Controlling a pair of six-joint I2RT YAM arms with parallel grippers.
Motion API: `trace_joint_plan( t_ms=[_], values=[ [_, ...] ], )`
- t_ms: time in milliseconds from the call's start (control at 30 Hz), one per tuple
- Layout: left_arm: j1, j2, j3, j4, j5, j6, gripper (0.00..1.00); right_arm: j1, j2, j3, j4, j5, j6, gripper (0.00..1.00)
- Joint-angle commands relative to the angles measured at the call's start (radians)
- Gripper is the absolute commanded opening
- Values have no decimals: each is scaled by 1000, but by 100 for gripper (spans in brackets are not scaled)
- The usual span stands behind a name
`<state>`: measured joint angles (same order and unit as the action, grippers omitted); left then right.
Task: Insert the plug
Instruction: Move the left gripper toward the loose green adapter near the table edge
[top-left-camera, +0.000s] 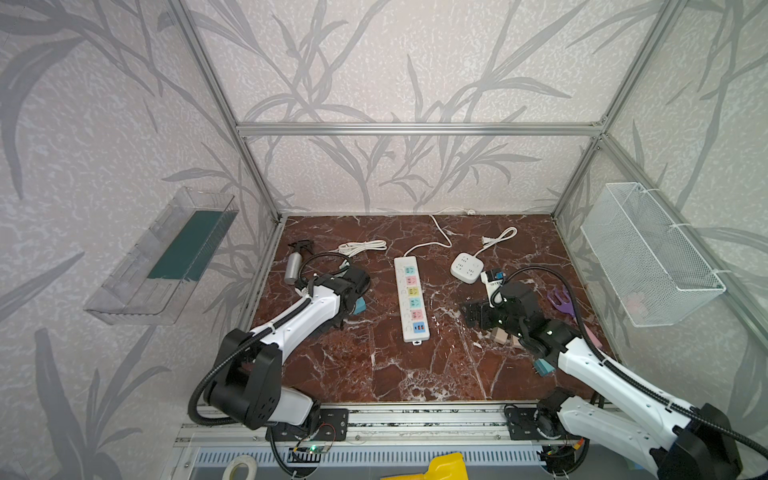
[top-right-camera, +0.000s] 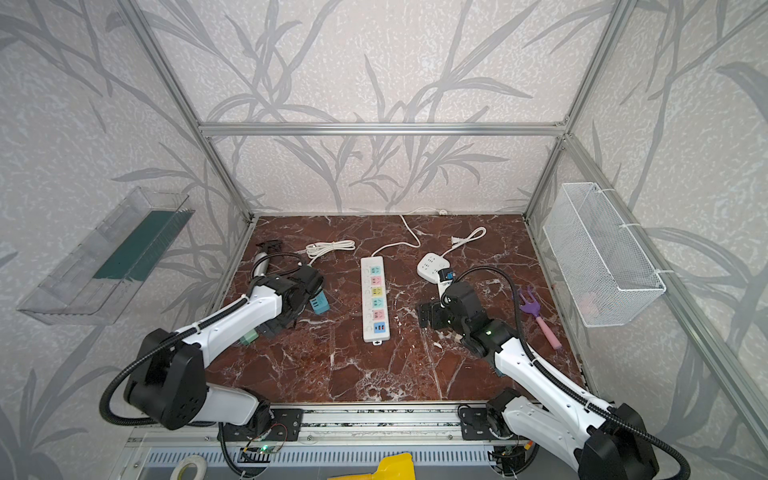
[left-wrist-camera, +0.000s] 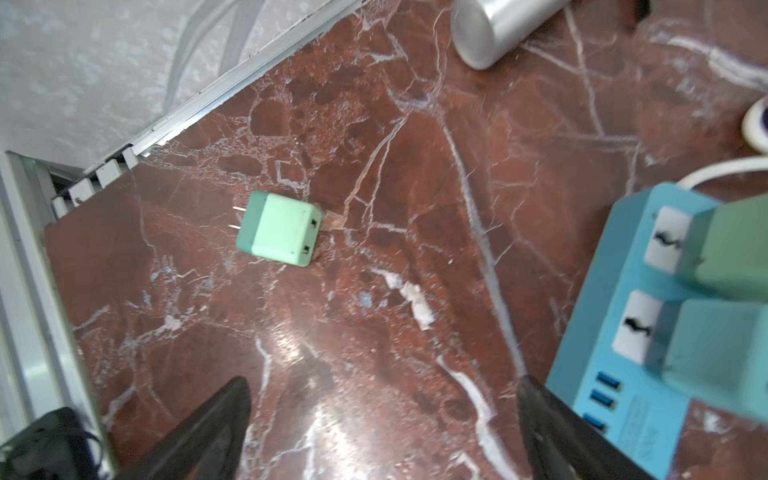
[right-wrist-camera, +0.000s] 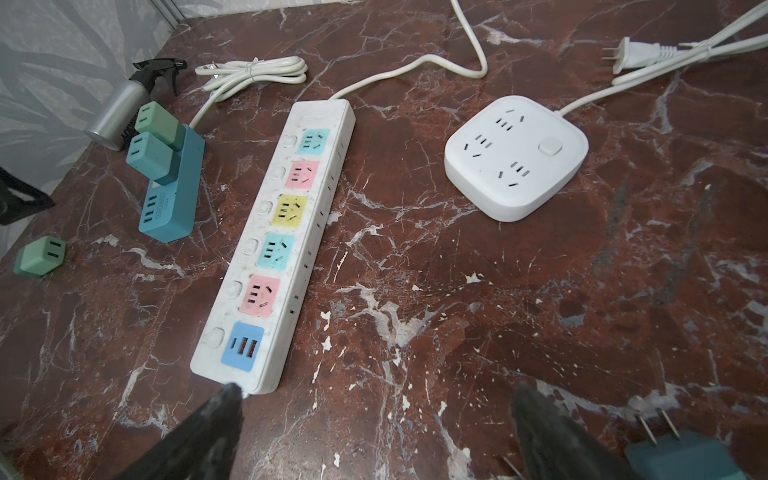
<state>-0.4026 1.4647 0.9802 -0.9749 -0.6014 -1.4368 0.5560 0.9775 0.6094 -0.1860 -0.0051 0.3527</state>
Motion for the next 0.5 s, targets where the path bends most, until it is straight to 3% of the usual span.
trace_joint_plan(
  t_ms=[0,267,467],
  values=[
    [8,13,9,-91,-107,-207,99,-1,6,-23,59,-35,15,100],
    [135,105,1,-112,-191,-218,99,15,99,60,12,-26,7,96],
    [243,74,-103,83,-148,-130,99,61,190,173,-58,5,-9,95]
  ],
)
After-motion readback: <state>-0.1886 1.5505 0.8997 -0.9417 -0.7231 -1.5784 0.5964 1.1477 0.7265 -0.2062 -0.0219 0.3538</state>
